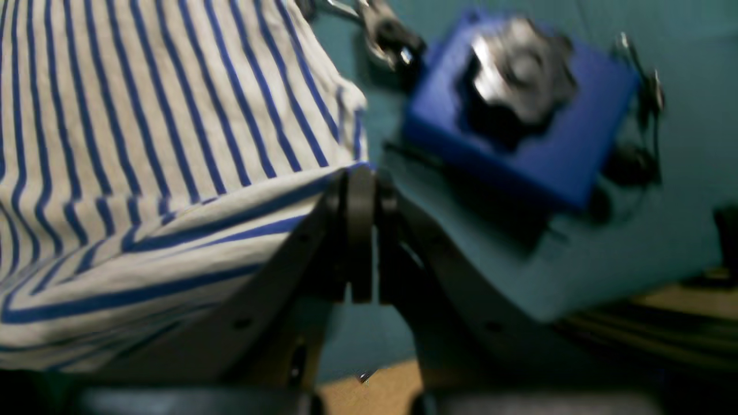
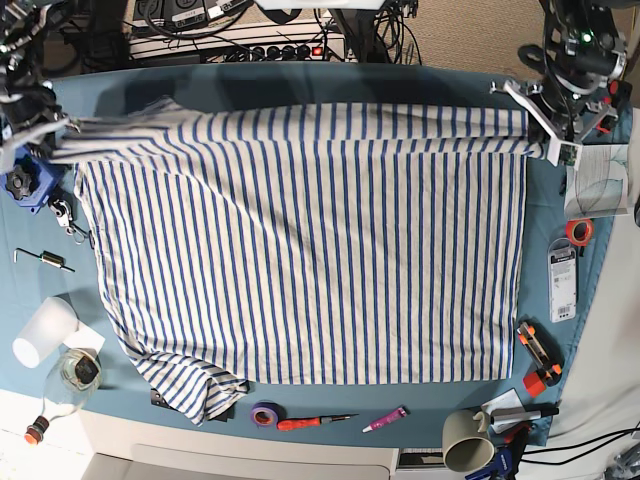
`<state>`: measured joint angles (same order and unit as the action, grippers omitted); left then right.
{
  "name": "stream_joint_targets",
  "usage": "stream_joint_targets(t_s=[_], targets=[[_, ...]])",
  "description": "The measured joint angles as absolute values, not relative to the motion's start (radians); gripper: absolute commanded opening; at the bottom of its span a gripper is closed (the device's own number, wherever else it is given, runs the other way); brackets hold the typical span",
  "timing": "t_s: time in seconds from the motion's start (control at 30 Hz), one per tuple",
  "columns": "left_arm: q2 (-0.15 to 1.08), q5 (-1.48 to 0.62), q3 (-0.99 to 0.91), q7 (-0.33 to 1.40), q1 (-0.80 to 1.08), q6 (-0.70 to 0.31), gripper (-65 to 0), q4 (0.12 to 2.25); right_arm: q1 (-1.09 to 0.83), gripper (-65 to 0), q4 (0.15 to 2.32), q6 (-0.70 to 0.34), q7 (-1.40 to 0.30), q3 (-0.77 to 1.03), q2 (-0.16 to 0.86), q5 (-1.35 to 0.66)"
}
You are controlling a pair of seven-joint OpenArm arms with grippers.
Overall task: Fold the T-shirt properly
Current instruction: 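Lift the collar edge and fold it toward the hem with both grippers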
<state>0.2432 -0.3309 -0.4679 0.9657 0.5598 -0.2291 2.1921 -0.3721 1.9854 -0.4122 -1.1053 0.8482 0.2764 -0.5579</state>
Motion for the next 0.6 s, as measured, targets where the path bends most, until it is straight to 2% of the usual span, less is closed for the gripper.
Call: stream_joint_targets(t_s=[0.47, 0.6], targets=[[0.286, -0.331, -0.466, 0.932, 0.448, -0.214, -65.0, 2.141, -0.292, -65.0, 1.98, -0.381, -1.043, 0.802, 0.276, -0.455], [0.286, -0.352, -0.466, 0.91, 0.419, -0.214, -65.0, 2.118, -0.237, -65.0, 1.889, -0.381, -1.039, 0.802, 0.276, -0.458]])
